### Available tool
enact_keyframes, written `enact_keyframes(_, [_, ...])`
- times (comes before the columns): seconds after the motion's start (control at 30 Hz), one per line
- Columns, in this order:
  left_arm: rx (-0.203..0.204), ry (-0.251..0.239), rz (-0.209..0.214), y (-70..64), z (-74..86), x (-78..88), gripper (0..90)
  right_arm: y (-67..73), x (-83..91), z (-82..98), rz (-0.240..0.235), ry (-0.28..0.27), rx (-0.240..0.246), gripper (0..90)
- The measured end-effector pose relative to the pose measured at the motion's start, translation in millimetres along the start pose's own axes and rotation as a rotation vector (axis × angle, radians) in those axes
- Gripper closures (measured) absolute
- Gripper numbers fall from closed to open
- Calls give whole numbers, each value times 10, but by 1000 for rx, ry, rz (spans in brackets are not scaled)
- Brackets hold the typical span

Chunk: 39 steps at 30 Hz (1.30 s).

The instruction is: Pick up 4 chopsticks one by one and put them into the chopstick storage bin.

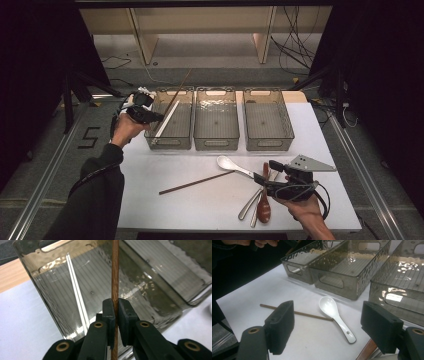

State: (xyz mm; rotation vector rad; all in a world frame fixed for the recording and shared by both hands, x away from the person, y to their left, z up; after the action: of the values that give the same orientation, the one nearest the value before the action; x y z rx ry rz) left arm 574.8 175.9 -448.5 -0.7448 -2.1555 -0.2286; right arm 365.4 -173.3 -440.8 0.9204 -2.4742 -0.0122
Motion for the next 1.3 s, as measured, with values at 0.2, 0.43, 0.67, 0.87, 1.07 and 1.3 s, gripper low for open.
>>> enact_keyframes(0.2, [29,-5,-11,48,53,-65,836,4,-1,-1,-2,0,2,280])
enact_keyframes(0.43, [52,7,-12,70,122,-124,835,1,-2,-1,-1,0,0,280])
enact_keyframes(0.67, [59,38,-34,138,217,-190,835,0,-4,0,-2,0,0,280])
enact_keyframes(0.87, [80,47,-41,170,265,-227,834,-3,-4,1,-1,0,-3,280])
enact_keyframes(1.07, [89,44,-42,171,272,-233,831,-1,-6,1,-1,1,-2,280])
enact_keyframes(1.3, [104,53,-35,182,300,-259,819,0,-1,-1,-1,-1,-2,280])
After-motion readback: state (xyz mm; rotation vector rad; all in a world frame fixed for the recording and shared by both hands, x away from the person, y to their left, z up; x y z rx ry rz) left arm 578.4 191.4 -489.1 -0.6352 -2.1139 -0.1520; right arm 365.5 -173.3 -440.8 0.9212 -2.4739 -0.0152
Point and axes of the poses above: each handheld gripper's, and its own axes: x roughly backward along the jaws, z roughly out of its underside, y roughly to its left, the point moved 9 cm from there along -x, roughly forward along the jaws, and after that the axes turned 2 degrees about z, right-handed, at the moved point
